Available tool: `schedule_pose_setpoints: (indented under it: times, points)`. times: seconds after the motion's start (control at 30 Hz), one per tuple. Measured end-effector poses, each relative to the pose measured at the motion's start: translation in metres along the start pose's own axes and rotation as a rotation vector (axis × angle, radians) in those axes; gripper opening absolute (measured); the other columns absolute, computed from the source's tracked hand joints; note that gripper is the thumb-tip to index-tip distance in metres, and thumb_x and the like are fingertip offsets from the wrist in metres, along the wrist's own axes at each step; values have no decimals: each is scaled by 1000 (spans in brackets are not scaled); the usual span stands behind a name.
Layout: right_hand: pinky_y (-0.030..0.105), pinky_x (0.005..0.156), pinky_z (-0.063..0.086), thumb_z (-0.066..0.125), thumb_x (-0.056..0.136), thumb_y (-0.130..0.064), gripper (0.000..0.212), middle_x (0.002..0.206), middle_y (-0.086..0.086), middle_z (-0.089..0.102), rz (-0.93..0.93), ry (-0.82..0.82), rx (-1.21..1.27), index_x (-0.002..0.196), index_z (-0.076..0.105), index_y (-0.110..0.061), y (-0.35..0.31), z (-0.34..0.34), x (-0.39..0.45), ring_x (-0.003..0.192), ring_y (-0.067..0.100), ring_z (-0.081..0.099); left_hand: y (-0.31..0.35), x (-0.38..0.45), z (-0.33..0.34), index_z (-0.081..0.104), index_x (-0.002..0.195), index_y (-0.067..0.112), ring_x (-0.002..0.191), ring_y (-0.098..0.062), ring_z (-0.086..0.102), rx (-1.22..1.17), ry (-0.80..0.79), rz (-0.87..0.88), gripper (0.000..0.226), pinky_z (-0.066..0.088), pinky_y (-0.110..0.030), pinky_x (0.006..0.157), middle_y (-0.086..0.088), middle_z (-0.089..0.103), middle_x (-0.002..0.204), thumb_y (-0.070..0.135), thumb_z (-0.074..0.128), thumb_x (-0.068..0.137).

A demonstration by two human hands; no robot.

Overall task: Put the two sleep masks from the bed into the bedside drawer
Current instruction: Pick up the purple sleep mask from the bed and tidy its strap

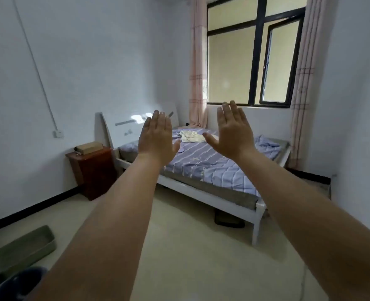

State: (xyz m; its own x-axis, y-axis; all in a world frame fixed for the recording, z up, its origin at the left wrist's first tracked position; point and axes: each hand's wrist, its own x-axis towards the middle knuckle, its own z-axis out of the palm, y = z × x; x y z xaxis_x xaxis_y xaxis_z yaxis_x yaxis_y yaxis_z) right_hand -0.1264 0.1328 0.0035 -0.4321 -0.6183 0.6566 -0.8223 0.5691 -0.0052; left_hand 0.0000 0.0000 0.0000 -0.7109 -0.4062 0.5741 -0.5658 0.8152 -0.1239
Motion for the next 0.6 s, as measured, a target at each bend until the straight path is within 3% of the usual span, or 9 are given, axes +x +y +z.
schedule_pose_setpoints:
  times: [0.13,0.33,0.6]
  points:
    - [42,117,13,47,85,-44,72,148,23,28,-10,-146,40,135,23,3,-5,65,7,138,35,21,-10,7,59,15,144,0,145,-30,11,-3,-184,-16,73,11,-41,120,-18,17,155,43,43,92]
    - [41,116,15,49,84,-43,70,145,23,32,-11,-371,107,133,28,3,-4,209,42,137,34,23,-46,47,188,16,143,-1,144,-29,12,-61,-410,-59,74,12,-38,120,-18,20,154,42,46,91]
    - [41,116,15,48,85,-42,67,145,19,34,47,-547,153,133,29,1,6,418,197,138,32,23,-131,210,372,18,143,-1,145,-29,12,-38,-556,-23,69,12,-39,120,-16,22,154,41,41,93]
